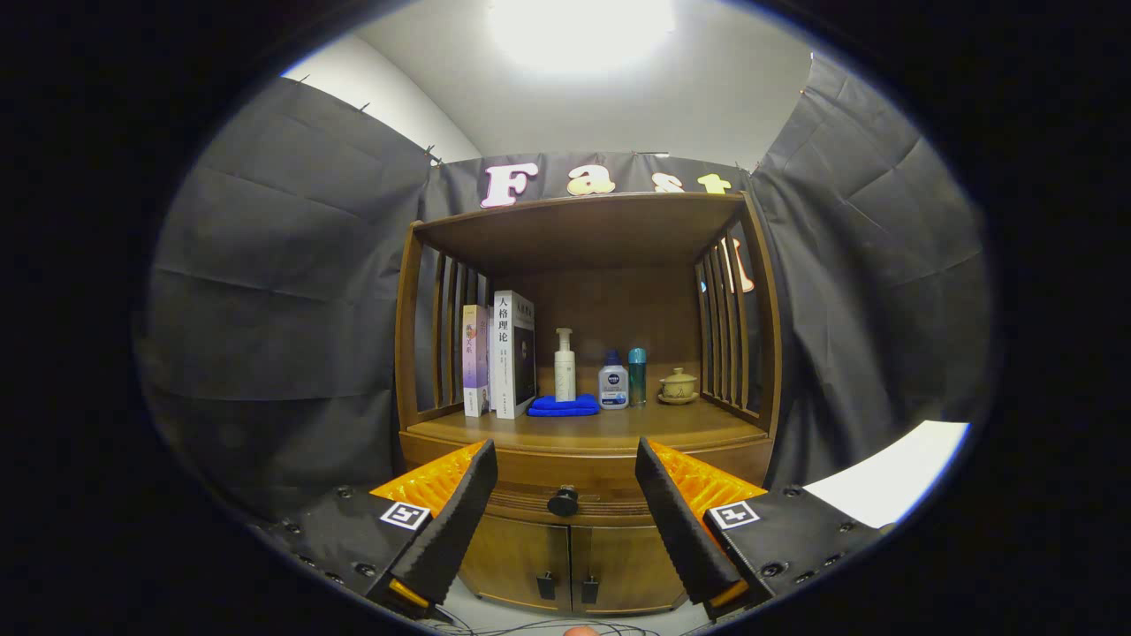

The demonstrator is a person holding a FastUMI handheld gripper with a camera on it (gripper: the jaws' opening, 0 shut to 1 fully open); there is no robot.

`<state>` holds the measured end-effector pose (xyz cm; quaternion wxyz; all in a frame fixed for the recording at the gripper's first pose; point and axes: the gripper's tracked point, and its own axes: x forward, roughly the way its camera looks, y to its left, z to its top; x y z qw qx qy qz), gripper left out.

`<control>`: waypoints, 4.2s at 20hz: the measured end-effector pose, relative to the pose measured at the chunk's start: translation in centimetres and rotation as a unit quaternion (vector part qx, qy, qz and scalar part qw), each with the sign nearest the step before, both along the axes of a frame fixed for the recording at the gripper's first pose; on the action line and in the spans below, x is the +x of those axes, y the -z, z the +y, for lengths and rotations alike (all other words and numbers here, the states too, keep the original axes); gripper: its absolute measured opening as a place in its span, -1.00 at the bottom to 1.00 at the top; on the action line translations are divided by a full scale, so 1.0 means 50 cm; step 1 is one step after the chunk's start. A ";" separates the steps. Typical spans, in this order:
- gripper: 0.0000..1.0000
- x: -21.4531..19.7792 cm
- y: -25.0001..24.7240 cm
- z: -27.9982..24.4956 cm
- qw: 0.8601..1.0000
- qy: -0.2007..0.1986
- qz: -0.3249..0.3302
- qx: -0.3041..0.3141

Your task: Pull open the drawer, take out the items inside it, and place them on the countertop above the cabinet.

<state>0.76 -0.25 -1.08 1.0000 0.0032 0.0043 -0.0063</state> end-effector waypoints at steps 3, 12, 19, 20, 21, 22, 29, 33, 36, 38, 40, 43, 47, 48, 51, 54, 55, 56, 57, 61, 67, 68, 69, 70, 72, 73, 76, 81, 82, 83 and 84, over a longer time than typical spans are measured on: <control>0.97 0.016 0.004 0.000 1.000 0.002 0.000 0.005; 0.98 0.092 0.076 -0.001 1.000 -0.002 0.027 0.004; 0.98 0.176 0.157 0.011 0.997 -0.006 0.069 0.014; 0.98 0.185 0.171 0.015 0.997 -0.008 0.077 0.014; 0.98 0.184 0.177 0.016 0.996 -0.009 0.084 0.013; 0.98 0.185 0.185 0.016 0.996 -0.008 0.090 0.011; 0.98 0.235 0.270 0.023 0.993 0.004 0.120 0.003; 0.86 0.265 0.306 0.023 0.991 0.009 0.135 0.009; 0.65 0.277 0.334 0.019 0.988 0.016 0.152 0.016; 0.33 0.280 0.339 0.014 0.988 0.023 0.152 0.014; 0.17 0.285 0.354 0.014 0.987 0.016 0.162 0.013; -0.02 0.284 0.360 0.019 0.985 0.011 0.166 0.045; -0.35 0.282 0.359 0.016 0.984 0.015 0.175 0.028; -0.35 0.283 0.359 0.015 0.984 0.016 0.177 0.025; -0.35 0.277 0.358 0.015 0.982 0.016 0.186 0.014; -0.35 0.261 0.356 0.015 0.982 0.013 0.187 0.015; -0.35 0.253 0.356 0.015 0.982 0.012 0.188 0.014; -0.35 0.243 0.354 0.015 0.982 0.012 0.188 0.014; -0.35 0.235 0.354 0.017 0.982 0.009 0.189 0.013; -0.35 0.198 0.351 0.023 0.981 0.002 0.192 0.009; -0.35 0.140 0.346 0.031 0.981 -0.007 0.194 0.009; -0.35 0.132 0.344 0.032 0.981 -0.009 0.194 0.009; -0.36 0.120 0.345 0.033 0.981 -0.010 0.195 0.009; -0.36 0.110 0.343 0.036 0.980 -0.011 0.196 0.009; -0.36 0.093 0.341 0.039 0.981 -0.014 0.196 0.001; -0.35 0.082 0.341 0.040 0.980 -0.016 0.196 -0.005; -0.36 0.055 0.339 0.045 0.980 -0.023 0.198 -0.007; -0.36 0.007 0.349 0.052 0.979 -0.029 0.201 -0.017; -0.35 -0.002 0.343 0.054 0.980 -0.033 0.194 -0.019; -0.35 -0.013 0.352 0.054 0.978 -0.033 0.204 -0.021; -0.35 -0.020 0.343 0.055 0.979 -0.036 0.200 -0.019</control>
